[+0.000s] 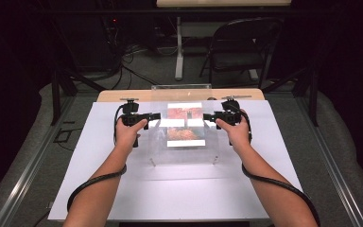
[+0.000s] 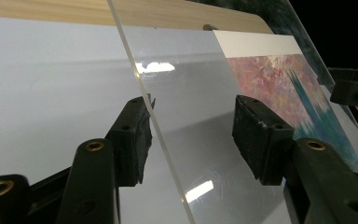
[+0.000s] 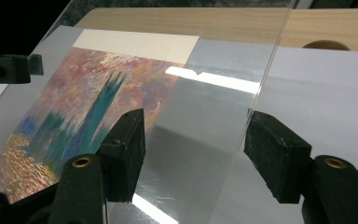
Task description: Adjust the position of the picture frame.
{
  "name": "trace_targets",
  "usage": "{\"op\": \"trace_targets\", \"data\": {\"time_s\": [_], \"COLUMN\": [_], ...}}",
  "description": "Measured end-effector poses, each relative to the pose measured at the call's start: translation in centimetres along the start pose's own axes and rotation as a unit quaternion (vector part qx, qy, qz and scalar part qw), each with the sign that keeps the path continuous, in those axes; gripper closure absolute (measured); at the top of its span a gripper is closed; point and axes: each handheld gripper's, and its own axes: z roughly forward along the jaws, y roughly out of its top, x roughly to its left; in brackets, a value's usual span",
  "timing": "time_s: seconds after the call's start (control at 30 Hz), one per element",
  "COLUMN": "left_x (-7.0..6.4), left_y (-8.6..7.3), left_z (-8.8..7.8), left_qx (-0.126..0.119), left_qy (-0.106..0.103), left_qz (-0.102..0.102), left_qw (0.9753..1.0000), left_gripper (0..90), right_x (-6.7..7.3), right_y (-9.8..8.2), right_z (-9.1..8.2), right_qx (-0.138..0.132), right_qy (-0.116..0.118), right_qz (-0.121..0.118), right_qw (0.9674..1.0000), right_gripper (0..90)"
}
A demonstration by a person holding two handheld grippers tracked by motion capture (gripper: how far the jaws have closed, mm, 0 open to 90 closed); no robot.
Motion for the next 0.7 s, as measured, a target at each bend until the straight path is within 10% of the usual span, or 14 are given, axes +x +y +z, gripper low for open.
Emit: {"op": "trace_targets", "data": {"time_s": [0.7], "left_x": [-2.6], "left_y": [-0.3], "left_z": [-4.6], "left_qx": [-0.027], "left_qy": [-0.015], "left_qz": [0.044], "left_qw": [0.9986], "left_gripper": [58.3], "right_x": [2.9], "right_y": [0.3], "right_z": [-4.7], "right_qx": [-0.031], "right_qy": [-0.014], "right_qz": [-0.066], "right_qw": [0.9973], "right_gripper": [47.7]}}
